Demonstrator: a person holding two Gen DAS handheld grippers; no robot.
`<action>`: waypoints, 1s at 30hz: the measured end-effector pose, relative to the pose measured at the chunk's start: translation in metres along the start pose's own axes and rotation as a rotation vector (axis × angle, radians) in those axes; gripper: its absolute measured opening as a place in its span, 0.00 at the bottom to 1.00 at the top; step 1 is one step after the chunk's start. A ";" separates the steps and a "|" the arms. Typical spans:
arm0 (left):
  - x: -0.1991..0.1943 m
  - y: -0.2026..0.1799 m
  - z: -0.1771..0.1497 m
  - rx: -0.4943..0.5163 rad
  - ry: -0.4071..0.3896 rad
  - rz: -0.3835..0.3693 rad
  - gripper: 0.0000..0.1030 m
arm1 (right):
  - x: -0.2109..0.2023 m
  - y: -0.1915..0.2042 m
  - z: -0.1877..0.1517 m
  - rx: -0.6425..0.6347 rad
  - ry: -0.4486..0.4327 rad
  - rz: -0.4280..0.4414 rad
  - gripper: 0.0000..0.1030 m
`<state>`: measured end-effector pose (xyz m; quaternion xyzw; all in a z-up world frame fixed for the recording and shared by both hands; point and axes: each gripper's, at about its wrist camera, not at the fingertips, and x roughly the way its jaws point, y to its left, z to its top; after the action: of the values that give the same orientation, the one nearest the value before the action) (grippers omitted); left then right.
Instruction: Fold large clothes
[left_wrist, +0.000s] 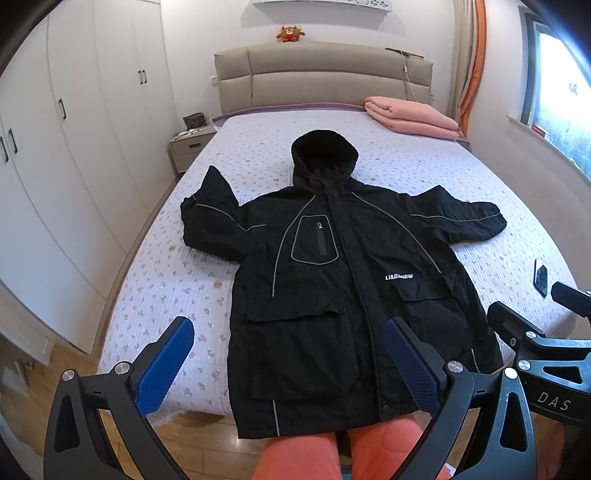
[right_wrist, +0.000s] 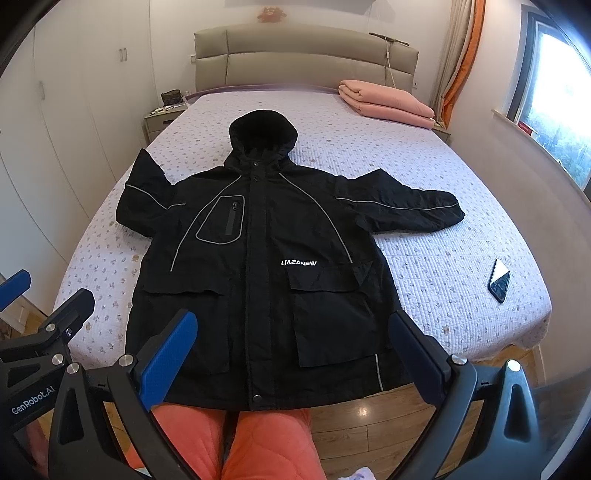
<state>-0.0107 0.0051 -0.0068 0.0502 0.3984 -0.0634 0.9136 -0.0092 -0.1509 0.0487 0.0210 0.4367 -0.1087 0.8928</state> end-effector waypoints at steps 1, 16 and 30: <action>0.000 0.001 0.000 0.001 -0.001 0.000 0.99 | 0.000 0.000 0.000 0.001 -0.002 -0.001 1.00; 0.048 -0.026 0.031 0.045 -0.012 -0.021 0.99 | 0.039 -0.061 0.023 0.075 -0.061 -0.014 1.00; 0.204 -0.119 0.083 0.106 0.033 -0.163 0.99 | 0.208 -0.260 0.076 0.234 -0.037 -0.122 1.00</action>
<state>0.1682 -0.1396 -0.1052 0.0670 0.4124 -0.1575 0.8948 0.1180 -0.4511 -0.0521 0.0966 0.4049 -0.2132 0.8839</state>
